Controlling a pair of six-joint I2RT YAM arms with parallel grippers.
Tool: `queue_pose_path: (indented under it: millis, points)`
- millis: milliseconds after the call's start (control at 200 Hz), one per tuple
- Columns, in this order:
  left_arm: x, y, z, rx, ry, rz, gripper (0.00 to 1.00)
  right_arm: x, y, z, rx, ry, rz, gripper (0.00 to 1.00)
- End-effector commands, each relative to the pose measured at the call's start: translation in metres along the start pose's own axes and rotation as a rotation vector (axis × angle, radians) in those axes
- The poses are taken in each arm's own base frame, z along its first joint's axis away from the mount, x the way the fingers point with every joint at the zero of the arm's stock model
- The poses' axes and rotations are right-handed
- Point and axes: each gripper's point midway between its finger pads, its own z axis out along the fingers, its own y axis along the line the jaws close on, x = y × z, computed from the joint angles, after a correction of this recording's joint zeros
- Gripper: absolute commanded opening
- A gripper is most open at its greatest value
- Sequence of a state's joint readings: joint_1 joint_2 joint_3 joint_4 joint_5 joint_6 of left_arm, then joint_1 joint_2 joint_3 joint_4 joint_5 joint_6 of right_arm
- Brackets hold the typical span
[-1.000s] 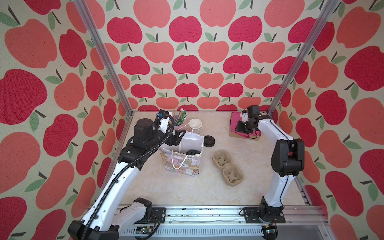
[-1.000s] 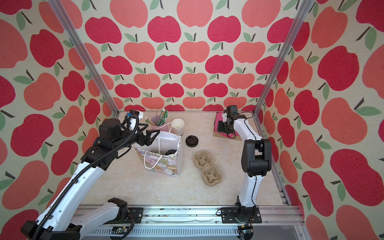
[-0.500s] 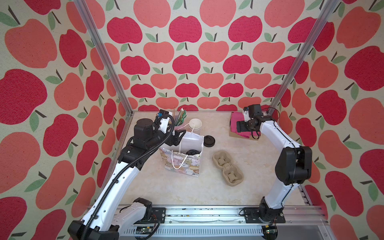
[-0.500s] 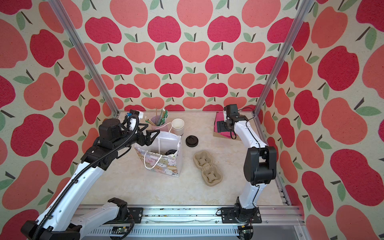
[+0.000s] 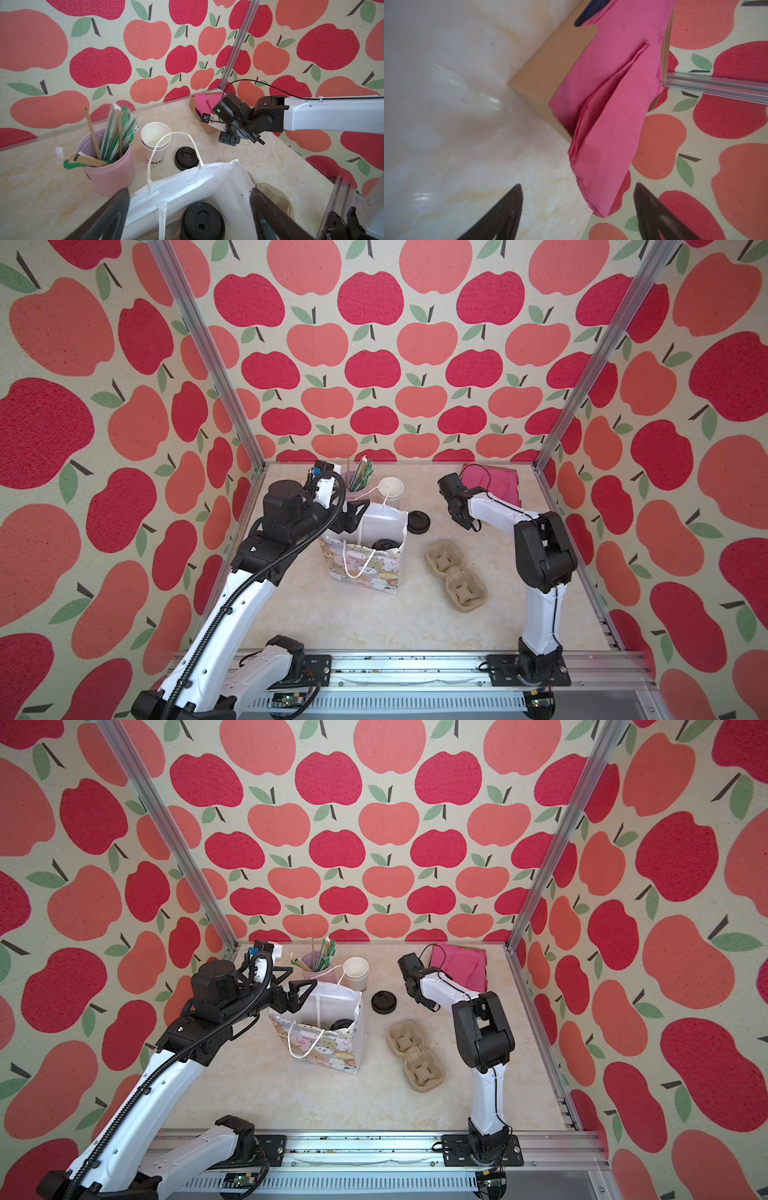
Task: Pack the takeout coffee
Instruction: 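Pinch a stack of pink napkins at the box edge with the right gripper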
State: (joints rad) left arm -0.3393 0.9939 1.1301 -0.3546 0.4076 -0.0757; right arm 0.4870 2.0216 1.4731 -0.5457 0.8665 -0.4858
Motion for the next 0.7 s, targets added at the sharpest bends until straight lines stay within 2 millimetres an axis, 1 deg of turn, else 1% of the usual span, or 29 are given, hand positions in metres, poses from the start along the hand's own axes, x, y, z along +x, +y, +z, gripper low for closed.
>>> queue_pose_path:
  millis: [0, 265, 355, 490, 615, 695]
  points:
    - [0.0, 0.0, -0.001, -0.006, -0.013, 0.029, 0.93, 0.005, -0.013, 0.007, 0.124, 0.055, -0.082, 0.82]
    - [0.002, 0.0, -0.003, -0.011, -0.01, 0.031, 0.93, 0.009, -0.007, 0.017, 0.159, 0.091, -0.145, 0.72]
    - [0.003, 0.0, -0.003, -0.013, -0.008, 0.031, 0.93, 0.009, -0.006, 0.019, 0.176, 0.101, -0.165, 0.66]
    - [0.004, 0.0, -0.004, -0.014, -0.009, 0.03, 0.93, 0.012, -0.005, 0.024, 0.201, 0.117, -0.19, 0.59]
    - [0.004, 0.0, -0.003, -0.011, -0.007, 0.028, 0.93, 0.013, -0.006, 0.025, 0.206, 0.121, -0.191, 0.47]
    - [0.004, 0.0, -0.003, -0.01, -0.008, 0.027, 0.93, 0.013, -0.007, 0.025, 0.21, 0.122, -0.192, 0.44]
